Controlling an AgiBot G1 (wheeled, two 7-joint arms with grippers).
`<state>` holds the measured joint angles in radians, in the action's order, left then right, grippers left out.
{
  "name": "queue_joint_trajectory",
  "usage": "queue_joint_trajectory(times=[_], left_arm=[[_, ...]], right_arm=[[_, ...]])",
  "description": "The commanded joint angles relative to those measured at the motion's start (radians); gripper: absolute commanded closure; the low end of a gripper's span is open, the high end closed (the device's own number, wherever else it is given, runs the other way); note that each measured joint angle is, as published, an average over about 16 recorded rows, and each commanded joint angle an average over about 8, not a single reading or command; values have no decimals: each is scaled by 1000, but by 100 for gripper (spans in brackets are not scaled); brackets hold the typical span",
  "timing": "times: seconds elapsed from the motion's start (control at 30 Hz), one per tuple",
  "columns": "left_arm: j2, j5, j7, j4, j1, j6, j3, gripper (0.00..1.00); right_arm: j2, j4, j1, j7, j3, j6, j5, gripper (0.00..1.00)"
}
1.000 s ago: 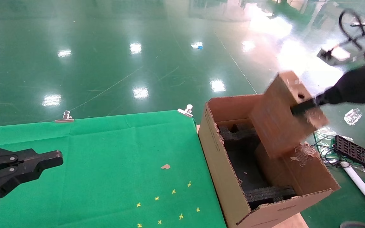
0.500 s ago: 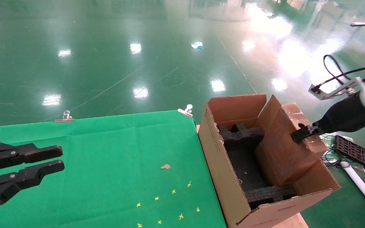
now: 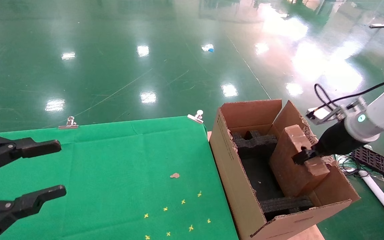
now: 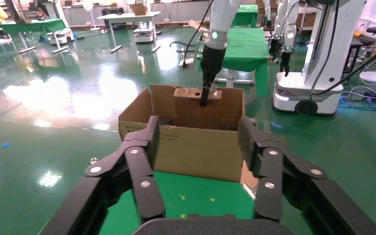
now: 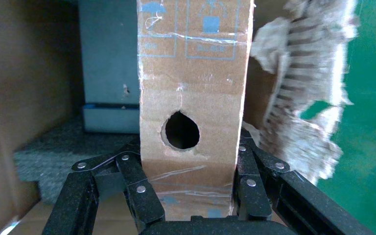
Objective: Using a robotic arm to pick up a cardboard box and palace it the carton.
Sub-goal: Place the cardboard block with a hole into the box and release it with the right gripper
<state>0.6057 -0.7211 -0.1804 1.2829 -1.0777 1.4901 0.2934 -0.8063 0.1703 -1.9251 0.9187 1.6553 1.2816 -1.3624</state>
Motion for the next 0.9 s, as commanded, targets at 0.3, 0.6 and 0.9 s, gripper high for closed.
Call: queue_joint_trajectory(times=[0.3,0.6,0.9], left_arm=[[0,0,0,0,0,0,1,0],[0,1,1,0,0,0,1,0],[-1,1,1,0,0,-1,2,0]], right_arm=[[-51,-71,123,-33,-19,-99,32,100],[-66,-103,172,-73,-40,-136,65,43],[-76,-135,162,-86,-37,-118,60,0]])
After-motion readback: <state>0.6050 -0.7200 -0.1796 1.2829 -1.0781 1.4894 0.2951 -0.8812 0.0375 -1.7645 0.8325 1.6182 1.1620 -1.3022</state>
